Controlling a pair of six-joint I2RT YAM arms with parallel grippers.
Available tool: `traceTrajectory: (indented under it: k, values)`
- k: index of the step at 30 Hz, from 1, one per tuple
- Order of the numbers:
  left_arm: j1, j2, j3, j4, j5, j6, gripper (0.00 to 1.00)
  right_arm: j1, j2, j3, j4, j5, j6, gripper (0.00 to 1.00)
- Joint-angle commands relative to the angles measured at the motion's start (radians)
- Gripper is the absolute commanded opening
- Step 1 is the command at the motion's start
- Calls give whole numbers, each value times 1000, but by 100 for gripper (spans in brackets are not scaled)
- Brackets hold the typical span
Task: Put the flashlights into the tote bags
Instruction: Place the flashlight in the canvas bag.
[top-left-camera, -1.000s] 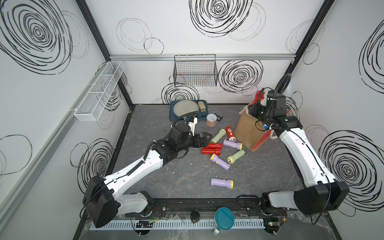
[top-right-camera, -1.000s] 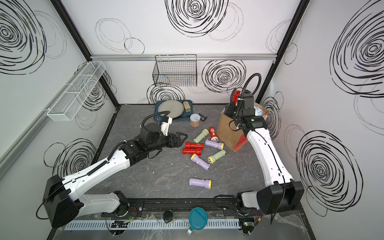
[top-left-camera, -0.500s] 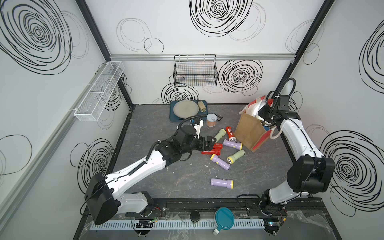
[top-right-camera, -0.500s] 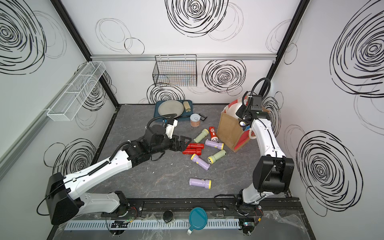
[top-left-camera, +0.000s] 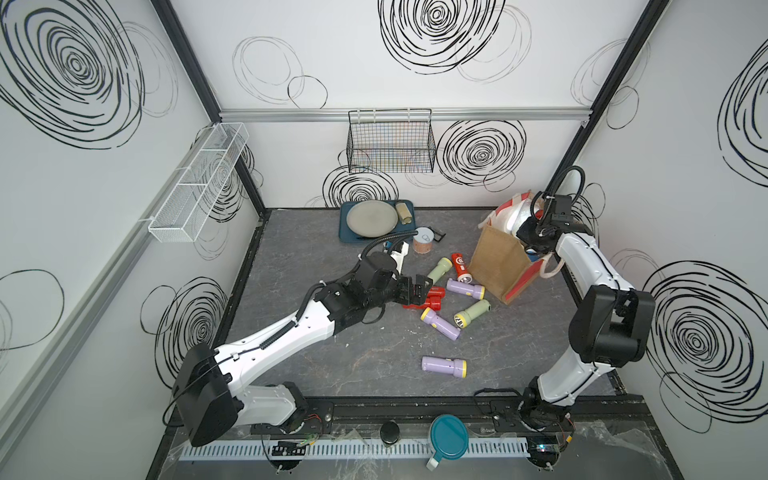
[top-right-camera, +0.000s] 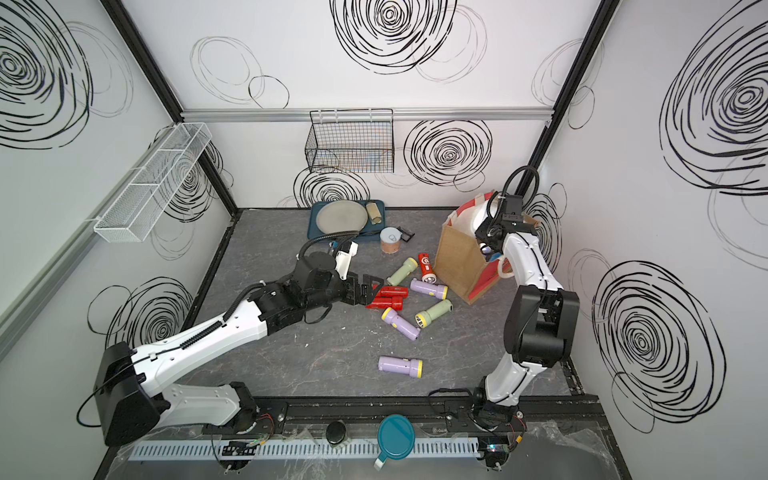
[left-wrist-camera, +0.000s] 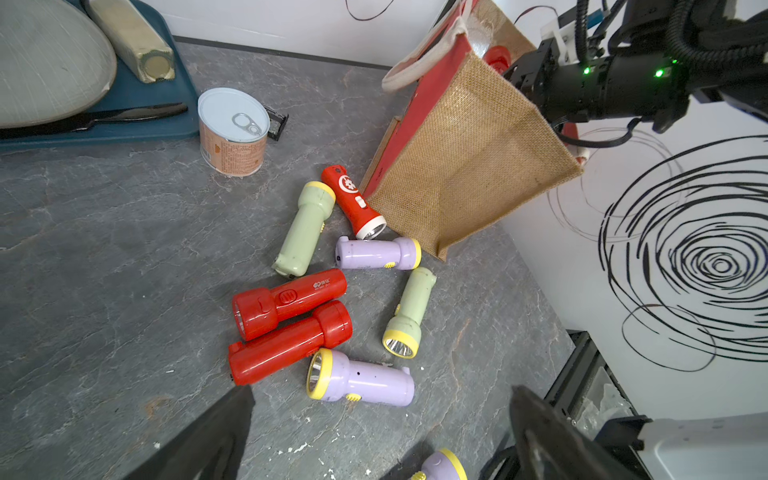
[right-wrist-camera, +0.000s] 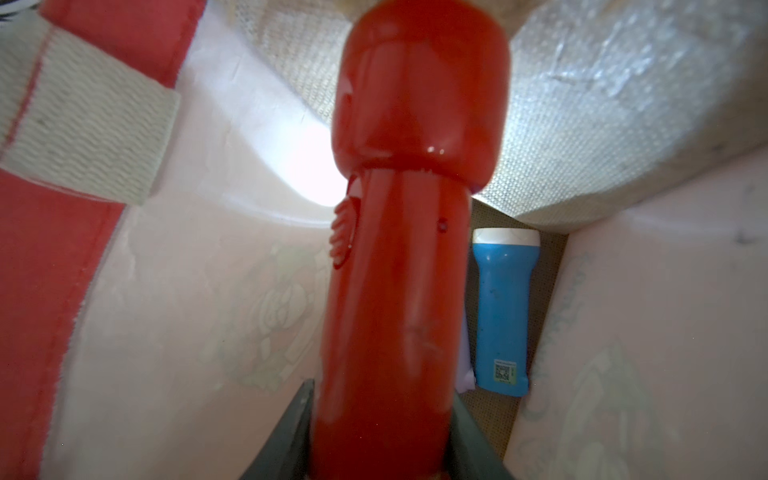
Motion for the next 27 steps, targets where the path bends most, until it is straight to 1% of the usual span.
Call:
traceTrajectory:
  k: [1, 5, 6, 12, 14, 20, 24, 27]
  values:
    - [2, 49, 11, -12, -30, 12, 99, 1, 22, 10, 24, 2, -11, 0]
    - [13, 94, 14, -40, -57, -21, 100, 2, 32, 23, -3, 4, -6, 0]
    - [16, 98, 11, -35, -54, -30, 100, 3, 29, 23, -1, 3, -7, 4]
    - [27, 131, 2, -18, -36, -64, 99, 17, -3, 33, 6, 30, -25, 35]
    - [29, 144, 9, -24, -34, -64, 99, 25, -22, 38, 8, 44, -39, 48]
    - [29, 170, 20, -36, -30, -63, 99, 42, -78, 56, 7, 70, -78, 74]
    - [29, 193, 35, -66, -30, -55, 99, 58, -102, 101, -29, 94, -100, 88]
    - [21, 223, 58, -110, -33, -47, 96, 89, -118, 150, -71, 122, -127, 99]
